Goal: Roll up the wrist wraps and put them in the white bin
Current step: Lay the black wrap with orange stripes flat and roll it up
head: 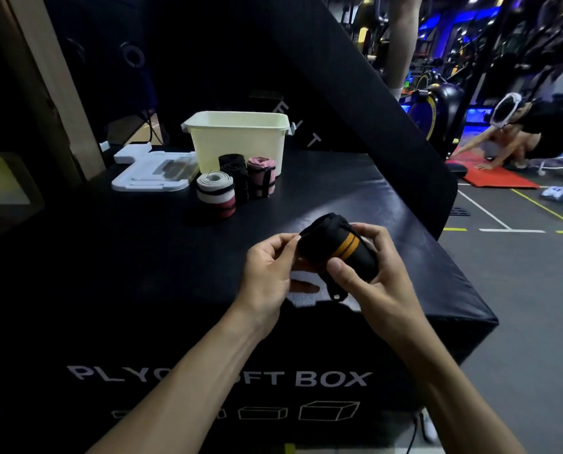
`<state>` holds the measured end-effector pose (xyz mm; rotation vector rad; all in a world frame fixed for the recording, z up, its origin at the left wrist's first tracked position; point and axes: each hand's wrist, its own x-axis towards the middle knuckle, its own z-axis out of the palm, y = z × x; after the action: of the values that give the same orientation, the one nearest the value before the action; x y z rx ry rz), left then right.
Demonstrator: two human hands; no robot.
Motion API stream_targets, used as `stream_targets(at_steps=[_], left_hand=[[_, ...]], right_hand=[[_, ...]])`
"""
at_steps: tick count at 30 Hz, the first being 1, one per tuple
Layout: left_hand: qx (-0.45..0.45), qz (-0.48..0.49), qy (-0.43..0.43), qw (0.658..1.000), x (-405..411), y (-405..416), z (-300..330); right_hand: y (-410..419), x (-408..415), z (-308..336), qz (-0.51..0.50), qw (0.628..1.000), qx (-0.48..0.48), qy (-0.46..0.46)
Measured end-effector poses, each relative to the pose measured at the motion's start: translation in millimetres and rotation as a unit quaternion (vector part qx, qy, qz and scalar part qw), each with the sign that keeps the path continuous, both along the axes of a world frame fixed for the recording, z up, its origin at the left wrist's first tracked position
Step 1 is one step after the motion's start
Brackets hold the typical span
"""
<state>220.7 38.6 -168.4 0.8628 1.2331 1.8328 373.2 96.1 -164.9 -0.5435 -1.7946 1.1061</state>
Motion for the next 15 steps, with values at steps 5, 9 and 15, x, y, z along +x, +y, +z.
stream_targets(at_steps=[5,9,15], left_hand=[[-0.022,-0.062,0.042,0.997,-10.4,-4.3,1.4],[-0.003,-0.093,0.045,0.995,-12.6,-6.5,4.2],[0.037,-0.053,0.059,0.996,-9.9,-1.7,5.1]], right_hand=[[-0.2,7.5,4.5,0.085,0.996,-0.036,0.018],[0.5,8.9,6.8,0.172,0.974,-0.133,0.058],[-2.7,-3.5,5.3,0.180,0.949,-0.212,0.150]])
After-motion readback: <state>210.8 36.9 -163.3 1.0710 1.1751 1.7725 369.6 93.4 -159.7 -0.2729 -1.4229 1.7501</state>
